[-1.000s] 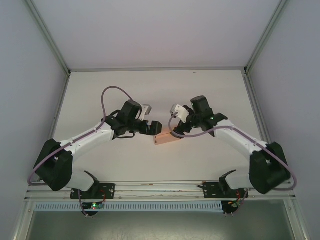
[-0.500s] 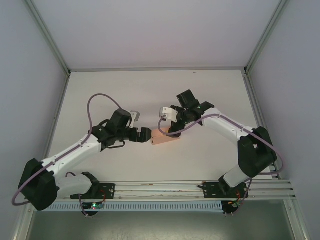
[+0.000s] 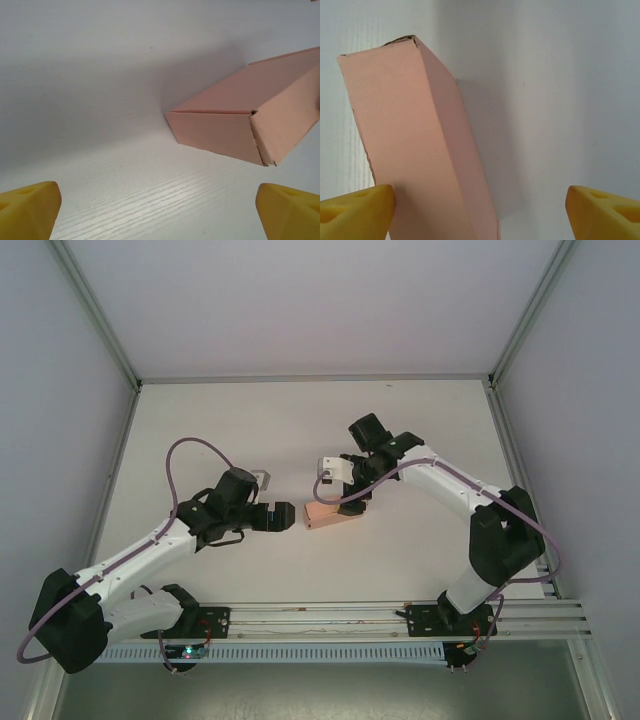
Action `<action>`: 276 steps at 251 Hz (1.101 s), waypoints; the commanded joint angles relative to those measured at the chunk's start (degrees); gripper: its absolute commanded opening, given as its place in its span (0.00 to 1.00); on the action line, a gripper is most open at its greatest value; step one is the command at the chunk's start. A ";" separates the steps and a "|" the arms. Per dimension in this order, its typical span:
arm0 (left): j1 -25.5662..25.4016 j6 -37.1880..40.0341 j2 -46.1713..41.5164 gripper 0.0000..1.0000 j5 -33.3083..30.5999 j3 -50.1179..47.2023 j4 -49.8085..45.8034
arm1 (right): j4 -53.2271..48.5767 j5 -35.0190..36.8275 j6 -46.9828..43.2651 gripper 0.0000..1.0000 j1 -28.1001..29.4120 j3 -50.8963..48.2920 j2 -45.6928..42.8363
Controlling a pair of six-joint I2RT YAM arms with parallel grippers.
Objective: Assemble paper box
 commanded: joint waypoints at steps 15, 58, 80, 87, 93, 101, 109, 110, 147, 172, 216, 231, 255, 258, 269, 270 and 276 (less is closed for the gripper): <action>0.49 -0.91 -0.40 1.00 -0.71 -0.75 -0.63 | -7.05 0.32 -2.73 0.85 1.23 2.41 3.63; 0.50 -0.81 -1.45 1.00 -1.20 -1.13 -1.45 | -7.34 4.01 -0.88 0.82 3.78 2.42 6.39; 0.54 -0.90 -2.16 1.00 -1.44 -1.41 -1.62 | -5.20 6.40 1.28 0.81 5.36 0.81 6.03; 0.49 -1.02 -2.41 1.00 -1.61 -1.53 -1.68 | -4.11 7.50 2.11 0.81 5.89 -0.02 5.60; 0.49 -0.99 -2.68 1.00 -1.72 -1.67 -1.76 | -2.76 8.41 3.01 0.80 6.42 -0.88 5.16; 0.47 -0.99 -3.04 1.00 -1.90 -1.81 -1.73 | -0.90 9.70 4.18 0.79 6.95 -1.95 4.47; 0.49 -0.91 -3.30 1.00 -2.07 -1.92 -1.72 | 0.84 10.79 5.00 0.78 7.45 -2.97 3.87; 0.49 -0.90 -3.36 1.00 -2.08 -1.88 -1.72 | 1.04 10.93 5.12 0.78 7.50 -3.06 3.84; 0.49 -0.82 -4.18 1.00 -2.54 -1.88 -2.06 | 10.11 18.34 10.61 0.77 9.60 -7.08 2.62; 0.49 -1.07 -4.77 1.00 -2.96 -2.37 -2.19 | 14.56 20.26 12.50 0.77 10.33 -9.33 1.72; 0.52 -1.65 -6.17 1.00 -4.21 -2.66 -3.29 | 18.67 24.57 13.79 0.73 11.32 -11.63 0.59; 0.49 -1.65 -6.56 1.00 -4.45 -3.10 -3.32 | 19.75 25.26 13.29 0.73 11.84 -12.74 0.12; 0.49 -1.56 -7.28 1.00 -4.87 -3.32 -3.42 | 20.54 25.26 13.57 0.74 11.95 -13.52 -0.18; 0.49 -1.60 -7.34 1.00 -4.81 -3.39 -3.39 | 20.43 25.17 13.42 0.74 12.00 -13.62 -0.18; 0.51 -1.58 -7.43 1.00 -4.36 -3.51 -3.23 | 20.38 25.26 13.34 0.74 12.26 -13.68 -0.31; 0.33 -1.60 -7.40 1.00 -4.27 -3.56 -3.17 | 20.39 25.29 13.34 0.74 12.28 -13.69 -0.32; 0.49 -1.54 -7.25 1.00 -3.54 -3.66 -2.85 | 20.52 25.29 13.40 0.74 12.38 -13.74 -0.61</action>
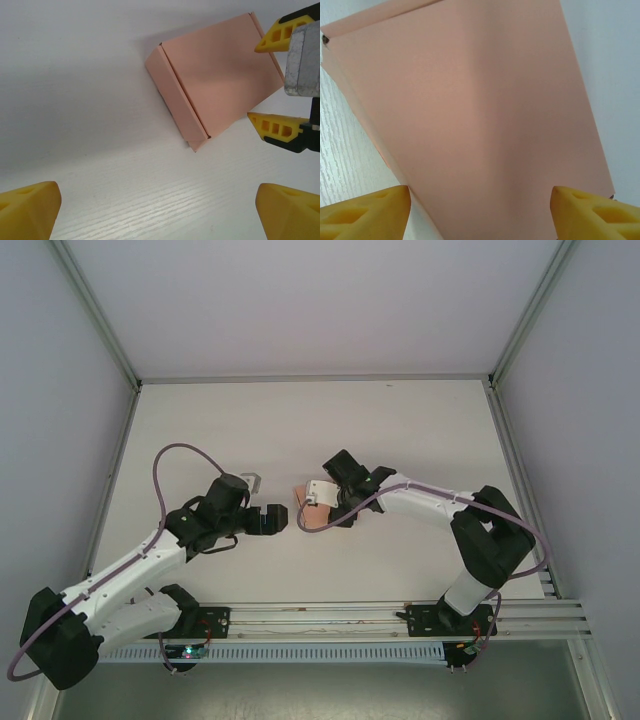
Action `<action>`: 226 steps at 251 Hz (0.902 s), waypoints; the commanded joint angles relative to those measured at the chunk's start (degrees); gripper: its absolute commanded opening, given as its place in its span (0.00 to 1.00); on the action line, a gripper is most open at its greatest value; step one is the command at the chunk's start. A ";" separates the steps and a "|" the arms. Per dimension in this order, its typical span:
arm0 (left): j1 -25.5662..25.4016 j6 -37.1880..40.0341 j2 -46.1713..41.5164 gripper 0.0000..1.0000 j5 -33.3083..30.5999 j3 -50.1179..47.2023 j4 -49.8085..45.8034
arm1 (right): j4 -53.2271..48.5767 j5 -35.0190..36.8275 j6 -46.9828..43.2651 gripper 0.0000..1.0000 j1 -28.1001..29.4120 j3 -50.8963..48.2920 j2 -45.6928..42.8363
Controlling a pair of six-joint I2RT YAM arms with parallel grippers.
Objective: Assemble paper box
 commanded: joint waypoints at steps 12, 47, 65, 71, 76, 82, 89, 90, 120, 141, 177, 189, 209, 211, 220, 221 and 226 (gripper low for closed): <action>0.49 -0.64 -0.28 1.00 1.85 -1.47 -0.14 | 2.39 1.48 1.85 0.74 0.81 -0.74 -2.47; 0.08 -1.13 2.56 0.89 12.98 -4.22 8.69 | 5.97 -3.32 8.64 0.76 -2.72 -0.23 -7.61; -2.14 -0.32 4.66 0.86 16.12 -4.48 12.13 | 6.94 -9.87 14.49 0.77 -7.32 0.90 -8.80; -3.19 0.06 5.35 0.86 15.94 -4.20 12.71 | 7.27 -11.79 16.84 0.77 -8.85 1.38 -8.62; -4.23 0.38 6.01 0.86 15.59 -4.03 13.35 | 7.48 -13.25 18.55 0.78 -9.88 1.78 -8.35; -5.41 0.61 6.82 0.86 15.23 -3.84 14.28 | 7.93 -14.63 20.55 0.78 -11.01 2.25 -7.76; -6.85 0.66 7.99 0.86 15.16 -3.55 15.72 | 8.65 -15.13 23.29 0.78 -11.79 2.78 -6.85; -6.85 0.60 8.16 0.86 15.12 -3.56 15.98 | 8.77 -15.11 23.73 0.78 -11.93 2.87 -6.62; -10.96 -1.79 15.57 0.82 16.18 -2.33 24.76 | 8.45 -16.49 33.58 0.70 -13.96 7.97 0.94; -12.99 -2.71 21.48 0.74 14.70 -0.08 27.97 | 10.11 -19.68 38.24 0.57 -14.39 11.41 7.41; -15.34 -1.51 28.49 0.69 14.42 4.19 29.77 | 11.37 -21.86 42.58 0.51 -14.33 17.85 17.21; -15.72 -1.28 29.79 0.69 13.86 4.82 30.13 | 10.89 -22.90 43.11 0.49 -14.30 19.71 19.50; -15.76 -1.48 32.12 0.69 12.15 5.59 29.55 | 8.44 -23.90 43.37 0.47 -14.04 22.33 22.12; -15.72 -1.39 32.38 0.68 11.89 5.77 29.30 | 8.02 -23.85 43.25 0.47 -13.97 22.56 22.40; -15.77 -1.22 33.48 0.67 10.82 6.52 27.84 | 6.73 -23.29 42.75 0.47 -13.71 22.85 22.95; -15.72 -1.22 33.65 0.67 10.62 6.61 27.66 | 6.63 -23.20 42.73 0.47 -13.68 22.88 23.04; -15.69 -1.34 34.24 0.65 9.81 6.93 26.87 | 6.18 -22.77 42.55 0.47 -13.52 22.70 23.23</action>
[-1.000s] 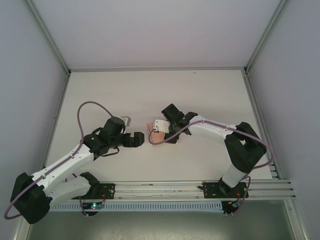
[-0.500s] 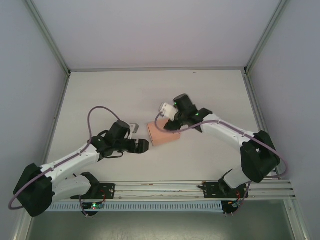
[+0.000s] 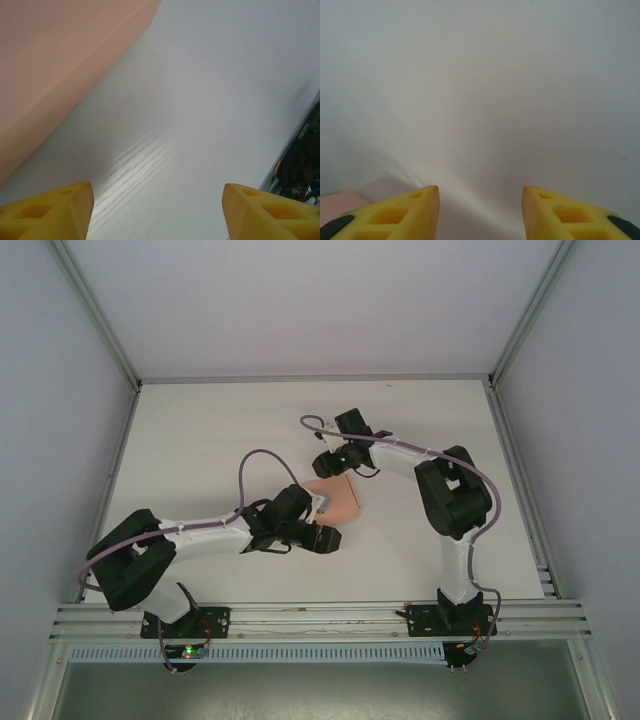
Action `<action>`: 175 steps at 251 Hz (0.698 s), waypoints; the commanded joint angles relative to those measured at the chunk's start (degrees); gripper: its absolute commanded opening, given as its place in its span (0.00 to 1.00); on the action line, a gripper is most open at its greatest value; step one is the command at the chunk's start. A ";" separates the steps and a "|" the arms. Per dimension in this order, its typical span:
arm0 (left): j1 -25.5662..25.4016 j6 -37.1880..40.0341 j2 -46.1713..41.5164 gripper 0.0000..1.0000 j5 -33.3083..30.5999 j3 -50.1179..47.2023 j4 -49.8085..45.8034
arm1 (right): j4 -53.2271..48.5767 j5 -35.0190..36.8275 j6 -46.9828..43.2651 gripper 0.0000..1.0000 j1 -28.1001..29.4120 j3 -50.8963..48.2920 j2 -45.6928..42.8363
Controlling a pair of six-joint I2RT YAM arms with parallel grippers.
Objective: Assemble paper box
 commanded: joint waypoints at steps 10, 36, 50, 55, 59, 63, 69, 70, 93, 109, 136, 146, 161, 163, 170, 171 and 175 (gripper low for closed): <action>-0.53 0.30 3.94 0.63 -5.19 3.03 -0.99 | -4.04 -1.47 2.20 0.47 1.30 2.35 0.97; -0.42 0.20 5.96 0.62 -7.54 4.19 -2.26 | -4.60 -2.17 3.16 0.46 1.84 -0.25 1.01; -0.32 0.12 6.36 0.62 -9.25 4.96 -2.86 | -5.11 -1.57 4.01 0.46 2.40 -1.58 0.89; -0.23 0.16 6.54 0.62 -9.82 5.18 -3.06 | -5.28 -1.42 4.28 0.46 2.59 -2.08 0.74; -0.21 0.28 6.61 0.62 -10.35 5.43 -3.24 | -5.46 -1.33 4.45 0.46 2.66 -2.41 0.76; -0.14 0.28 6.78 0.62 -10.80 5.69 -3.33 | -5.75 -1.28 4.68 0.46 2.81 -2.72 0.71; -0.03 0.02 6.91 0.63 -11.57 6.03 -3.54 | -6.33 -1.20 4.96 0.45 3.00 -3.04 0.69; -0.04 -0.02 6.92 0.63 -11.77 6.07 -3.59 | -6.39 -1.22 5.04 0.45 3.05 -3.11 0.66; 0.71 -0.78 8.12 0.63 -13.88 7.15 -3.46 | -7.45 -1.80 6.14 0.43 3.69 -4.58 0.31; 1.59 -1.44 9.43 0.63 -14.63 8.06 -3.37 | -6.73 -2.78 6.93 0.42 4.25 -6.04 -0.17; 3.06 -1.73 12.03 0.64 -14.03 9.58 -2.79 | -6.55 -4.83 7.22 0.41 5.06 -7.13 -0.41; 3.24 -1.52 13.02 0.64 -13.77 10.34 -2.86 | -6.73 -5.05 7.30 0.40 5.33 -7.23 -0.26; 3.22 -1.16 14.02 0.63 -13.84 11.39 -2.63 | -6.97 -5.48 7.39 0.38 5.63 -7.28 -0.11; 3.21 -1.19 14.07 0.63 -13.94 11.44 -2.53 | -7.07 -5.53 7.46 0.38 5.65 -7.30 -0.08; 3.18 -1.14 14.14 0.62 -14.10 11.63 -2.40 | -7.41 -5.61 7.48 0.37 5.81 -7.31 -0.29; 3.28 -1.13 14.14 0.62 -14.08 11.60 -2.36 | -7.42 -5.62 7.39 0.37 5.82 -7.35 -0.22; 3.21 -1.04 14.06 0.61 -14.31 11.69 -2.19 | -7.51 -5.67 7.35 0.36 5.83 -7.40 -0.10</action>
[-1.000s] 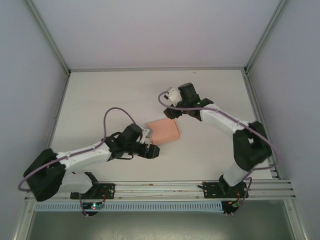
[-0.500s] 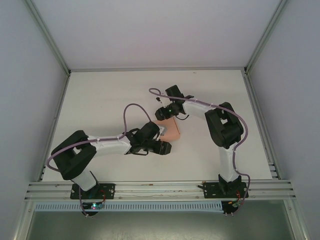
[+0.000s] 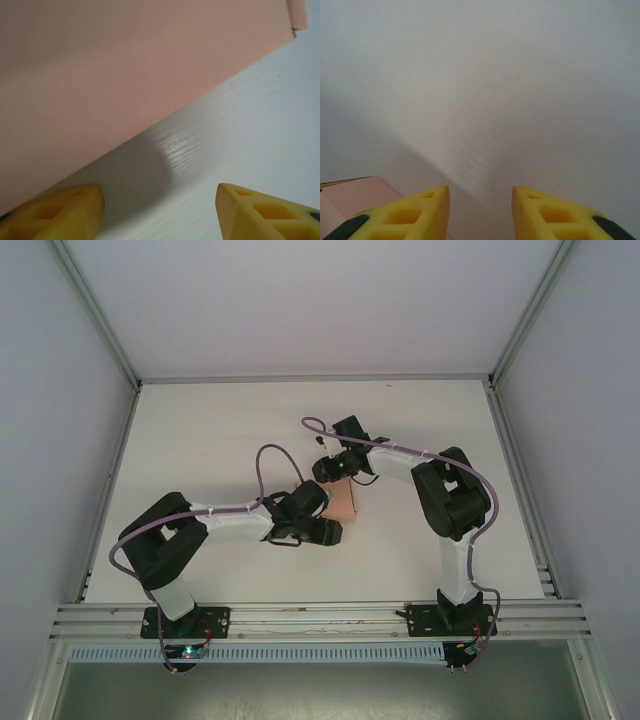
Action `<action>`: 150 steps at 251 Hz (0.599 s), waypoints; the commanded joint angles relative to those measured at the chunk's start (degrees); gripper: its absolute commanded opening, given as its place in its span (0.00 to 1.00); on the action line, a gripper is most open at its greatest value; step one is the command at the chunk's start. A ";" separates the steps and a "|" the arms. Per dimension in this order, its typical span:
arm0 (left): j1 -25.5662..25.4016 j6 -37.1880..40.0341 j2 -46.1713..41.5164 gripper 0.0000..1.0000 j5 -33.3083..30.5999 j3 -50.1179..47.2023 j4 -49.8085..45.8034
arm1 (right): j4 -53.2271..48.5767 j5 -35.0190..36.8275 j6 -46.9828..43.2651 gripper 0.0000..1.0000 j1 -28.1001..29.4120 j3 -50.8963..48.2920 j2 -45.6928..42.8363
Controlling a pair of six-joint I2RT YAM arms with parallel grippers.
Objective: Assemble paper box
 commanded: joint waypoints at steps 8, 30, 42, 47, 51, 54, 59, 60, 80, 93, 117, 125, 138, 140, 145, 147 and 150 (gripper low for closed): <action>2.69 2.20 3.07 0.61 -7.22 2.49 6.79 | -10.15 -6.05 -0.42 0.36 4.21 -3.49 0.72; 2.73 0.86 0.94 0.61 -13.37 0.17 9.00 | -9.99 -6.28 0.40 0.35 3.97 -4.60 0.02; 2.66 -0.03 -0.35 0.61 -17.07 -1.16 9.89 | -9.94 -6.28 1.13 0.34 3.65 -4.91 -0.45; 2.71 -0.36 -0.81 0.61 -18.35 -1.68 10.34 | -10.04 -6.14 1.46 0.33 3.50 -5.22 -0.60; 2.70 -0.59 -1.12 0.61 -19.27 -2.07 10.73 | -10.01 -6.06 1.66 0.33 3.40 -5.34 -0.81; 2.73 -0.77 -1.34 0.61 -19.91 -2.35 10.88 | -9.98 -5.91 1.77 0.33 3.22 -5.46 -0.92; 2.71 -0.88 -1.72 0.61 -20.83 -2.64 11.25 | -9.85 -5.62 1.94 0.33 3.07 -5.63 -1.25; 2.68 -0.93 -1.76 0.61 -20.99 -2.75 11.28 | -9.83 -5.57 1.95 0.33 3.07 -5.69 -1.30; 2.67 -0.86 -2.69 0.62 -23.26 -3.71 12.20 | -9.63 -2.92 3.11 0.33 2.16 -6.23 -2.70; 2.72 -0.22 -2.89 0.62 -23.47 -3.90 12.32 | -9.41 -1.54 3.71 0.33 1.50 -6.69 -3.78; 2.76 0.11 -2.84 0.62 -23.80 -3.74 11.76 | -8.64 -0.11 4.92 0.33 0.44 -7.89 -5.49; 2.74 0.16 -2.88 0.62 -23.80 -3.89 11.99 | -8.45 0.38 5.02 0.33 0.14 -8.43 -6.24; 2.80 0.01 -3.12 0.62 -24.15 -4.14 12.22 | -8.31 1.39 5.21 0.33 -0.07 -9.46 -7.35; 2.78 0.04 -3.20 0.62 -24.17 -4.17 12.28 | -8.24 1.50 5.26 0.33 -0.13 -9.62 -7.51; 2.86 -0.05 -3.36 0.62 -24.22 -4.31 12.47 | -8.16 1.77 5.37 0.33 -0.27 -10.05 -7.96; 2.86 -0.07 -3.44 0.62 -24.23 -4.39 12.51 | -8.09 1.77 5.39 0.33 -0.34 -10.21 -8.13; 2.96 -0.16 -3.59 0.62 -24.19 -4.48 12.68 | -8.01 1.87 5.39 0.33 -0.43 -10.54 -8.27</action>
